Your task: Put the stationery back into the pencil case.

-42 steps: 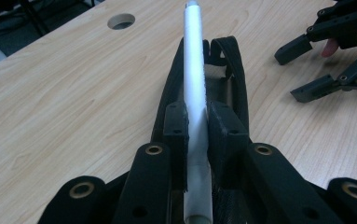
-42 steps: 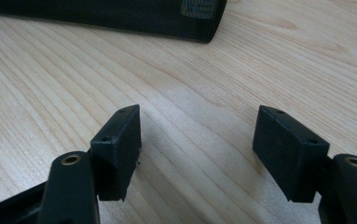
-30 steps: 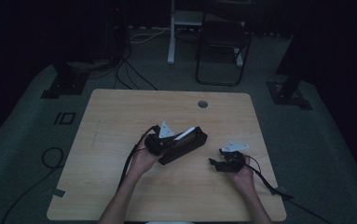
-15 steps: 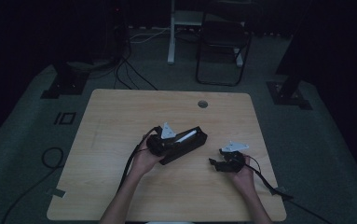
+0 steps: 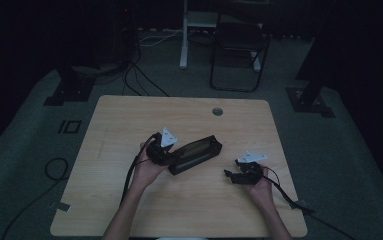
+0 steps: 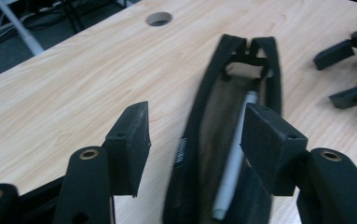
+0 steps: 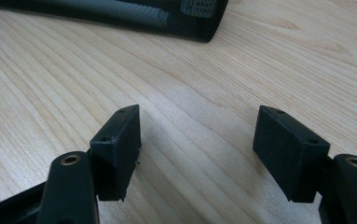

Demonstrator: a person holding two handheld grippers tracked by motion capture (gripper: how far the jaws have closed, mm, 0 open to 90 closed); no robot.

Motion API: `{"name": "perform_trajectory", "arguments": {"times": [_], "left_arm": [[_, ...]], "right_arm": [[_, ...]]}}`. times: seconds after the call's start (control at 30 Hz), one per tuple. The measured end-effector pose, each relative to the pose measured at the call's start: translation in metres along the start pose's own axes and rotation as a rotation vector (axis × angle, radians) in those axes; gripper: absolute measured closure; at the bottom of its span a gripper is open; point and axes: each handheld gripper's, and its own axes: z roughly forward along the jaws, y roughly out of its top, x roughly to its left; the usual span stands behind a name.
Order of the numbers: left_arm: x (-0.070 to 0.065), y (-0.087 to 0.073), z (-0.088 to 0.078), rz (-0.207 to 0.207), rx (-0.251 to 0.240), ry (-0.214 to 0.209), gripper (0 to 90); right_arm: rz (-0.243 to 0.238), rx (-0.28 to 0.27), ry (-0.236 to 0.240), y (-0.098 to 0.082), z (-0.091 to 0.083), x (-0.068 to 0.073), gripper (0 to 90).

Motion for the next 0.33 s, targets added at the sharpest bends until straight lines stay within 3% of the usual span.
{"name": "perform_trajectory", "arguments": {"times": [0.2, 0.3, 0.33], "left_arm": [[0.016, -0.012, -0.011, -0.066, -0.011, 0.046, 41.5], [0.026, -0.023, -0.014, -0.103, 0.003, 0.122, 41.7], [0.026, -0.023, -0.014, -0.103, 0.003, 0.122, 41.8]], "right_arm": [[0.001, 0.002, 0.001, 0.0, 0.0, 0.0, 31.6], [0.002, 0.001, 0.001, 0.0, 0.0, 0.0, 31.7], [0.002, 0.001, 0.001, 0.0, 0.0, 0.0, 31.7]]}}
